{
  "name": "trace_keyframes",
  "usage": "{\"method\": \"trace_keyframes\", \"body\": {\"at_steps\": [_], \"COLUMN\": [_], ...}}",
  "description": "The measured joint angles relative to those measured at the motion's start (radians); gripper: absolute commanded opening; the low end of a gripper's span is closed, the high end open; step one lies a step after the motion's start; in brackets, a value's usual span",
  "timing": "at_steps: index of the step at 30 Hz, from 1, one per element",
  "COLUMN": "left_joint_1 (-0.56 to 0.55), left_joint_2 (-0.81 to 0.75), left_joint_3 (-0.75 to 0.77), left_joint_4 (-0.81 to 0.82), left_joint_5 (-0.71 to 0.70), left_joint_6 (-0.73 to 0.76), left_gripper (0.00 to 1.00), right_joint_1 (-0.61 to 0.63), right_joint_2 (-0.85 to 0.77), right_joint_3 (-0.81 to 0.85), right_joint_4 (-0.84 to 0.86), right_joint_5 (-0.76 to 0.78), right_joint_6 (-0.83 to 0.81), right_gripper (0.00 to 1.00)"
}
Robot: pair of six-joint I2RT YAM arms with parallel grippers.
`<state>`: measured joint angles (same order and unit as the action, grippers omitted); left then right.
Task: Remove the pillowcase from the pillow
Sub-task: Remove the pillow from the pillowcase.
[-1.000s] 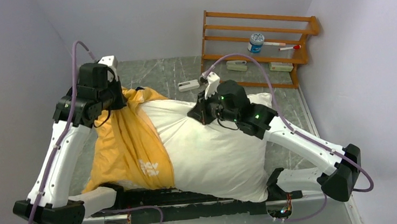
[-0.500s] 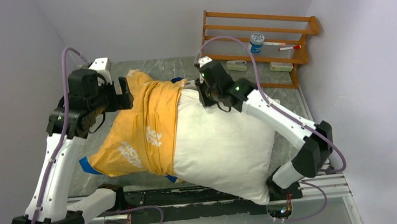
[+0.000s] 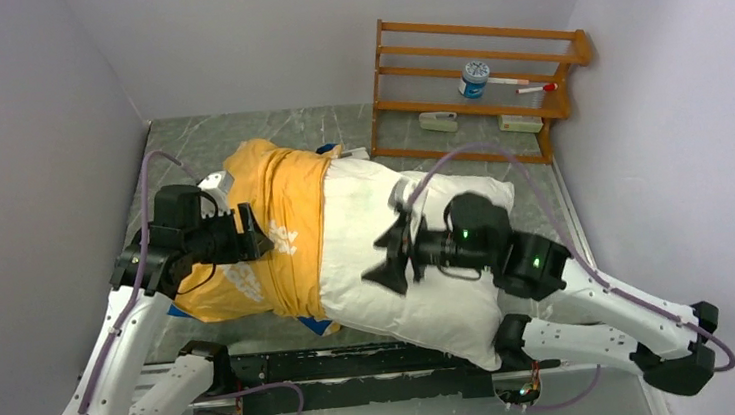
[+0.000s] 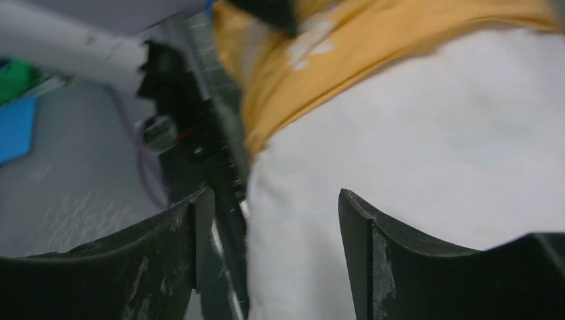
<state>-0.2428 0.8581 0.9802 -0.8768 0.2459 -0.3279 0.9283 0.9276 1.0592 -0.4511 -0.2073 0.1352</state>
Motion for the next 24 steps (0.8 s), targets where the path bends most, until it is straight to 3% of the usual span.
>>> {"method": "trace_keyframes", "body": {"at_steps": [3, 7, 12, 14, 16, 18, 19, 20, 24], "left_joint_1": [0.0, 0.0, -0.001, -0.001, -0.002, -0.002, -0.001, -0.001, 0.0], "left_joint_2": [0.01, 0.05, 0.128, 0.156, 0.175, 0.177, 0.169, 0.161, 0.066], "left_joint_3": [-0.027, -0.031, 0.009, 0.054, 0.113, 0.163, 0.185, 0.196, 0.206], "left_joint_4": [0.011, 0.031, 0.027, 0.011, -0.009, -0.018, -0.018, -0.017, -0.035], "left_joint_5": [0.016, 0.019, -0.017, -0.053, -0.101, -0.149, -0.174, -0.183, -0.212], "left_joint_6": [-0.002, 0.004, 0.022, 0.031, 0.04, 0.048, 0.053, 0.059, 0.043], "left_gripper": [0.43, 0.06, 0.05, 0.05, 0.37, 0.69, 0.74, 0.78, 0.81], "right_joint_1": [0.191, 0.442, 0.684, 0.709, 0.711, 0.7, 0.683, 0.668, 0.571], "right_joint_2": [-0.102, -0.058, 0.151, 0.237, 0.321, 0.38, 0.399, 0.41, 0.428], "right_joint_3": [-0.163, -0.273, -0.282, -0.28, -0.277, -0.262, -0.246, -0.231, -0.132], "right_joint_4": [0.082, 0.08, 0.077, 0.084, 0.099, 0.101, 0.097, 0.09, 0.034], "right_joint_5": [0.018, 0.207, 0.634, 0.809, 0.957, 1.056, 1.085, 1.098, 1.111], "right_joint_6": [0.0, -0.011, -0.073, -0.081, -0.1, -0.109, -0.098, -0.093, 0.004], "right_gripper": [0.73, 0.75, 0.84, 0.78, 0.52, 0.18, 0.04, 0.0, 0.0]}}
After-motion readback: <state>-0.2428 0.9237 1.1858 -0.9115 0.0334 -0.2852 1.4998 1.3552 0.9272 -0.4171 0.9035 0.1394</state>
